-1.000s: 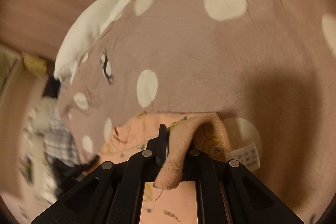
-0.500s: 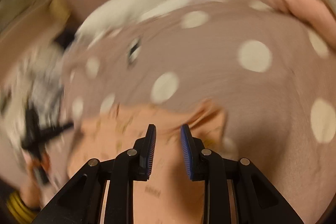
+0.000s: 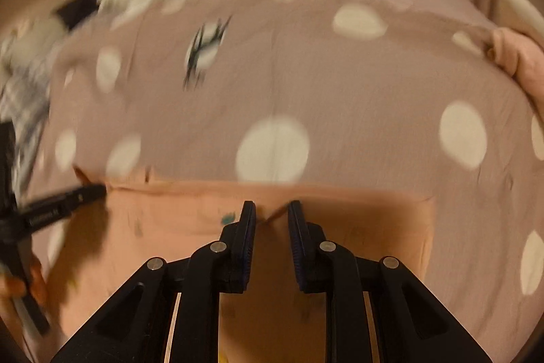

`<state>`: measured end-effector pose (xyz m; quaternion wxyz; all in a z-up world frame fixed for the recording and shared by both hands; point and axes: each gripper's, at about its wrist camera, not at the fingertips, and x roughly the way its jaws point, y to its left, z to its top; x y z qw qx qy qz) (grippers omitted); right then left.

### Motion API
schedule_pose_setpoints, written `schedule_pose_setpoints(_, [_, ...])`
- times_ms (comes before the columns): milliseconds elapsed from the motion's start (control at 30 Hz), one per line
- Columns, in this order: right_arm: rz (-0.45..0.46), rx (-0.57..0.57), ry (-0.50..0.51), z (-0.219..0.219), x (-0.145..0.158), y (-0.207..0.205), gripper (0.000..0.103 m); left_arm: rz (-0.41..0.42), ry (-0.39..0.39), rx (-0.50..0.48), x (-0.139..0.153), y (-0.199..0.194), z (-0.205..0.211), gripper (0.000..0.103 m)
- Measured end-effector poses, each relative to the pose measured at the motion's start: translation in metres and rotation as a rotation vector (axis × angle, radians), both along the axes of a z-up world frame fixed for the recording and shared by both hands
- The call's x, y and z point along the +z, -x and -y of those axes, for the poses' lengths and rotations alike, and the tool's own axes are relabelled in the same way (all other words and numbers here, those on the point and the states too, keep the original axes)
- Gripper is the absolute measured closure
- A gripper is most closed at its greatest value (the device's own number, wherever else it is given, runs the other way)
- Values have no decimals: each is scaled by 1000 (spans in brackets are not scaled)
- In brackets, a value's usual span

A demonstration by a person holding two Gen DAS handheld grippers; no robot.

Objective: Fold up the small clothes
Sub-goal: 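Lay the held hem over the garment body with the right tool while the left tool releases its edge, then withdraw both open tools from the folded pink garment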

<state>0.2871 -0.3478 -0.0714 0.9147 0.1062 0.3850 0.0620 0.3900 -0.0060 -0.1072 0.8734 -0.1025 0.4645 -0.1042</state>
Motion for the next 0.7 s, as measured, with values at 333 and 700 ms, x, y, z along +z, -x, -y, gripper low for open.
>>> schedule_pose_setpoints(333, [36, 157, -28, 16, 8, 90, 81, 55, -37, -197, 7, 96, -10, 81])
schedule_pose_setpoints(700, [-145, 161, 71, 17, -49, 148, 82, 22, -44, -213, -25, 175, -31, 81])
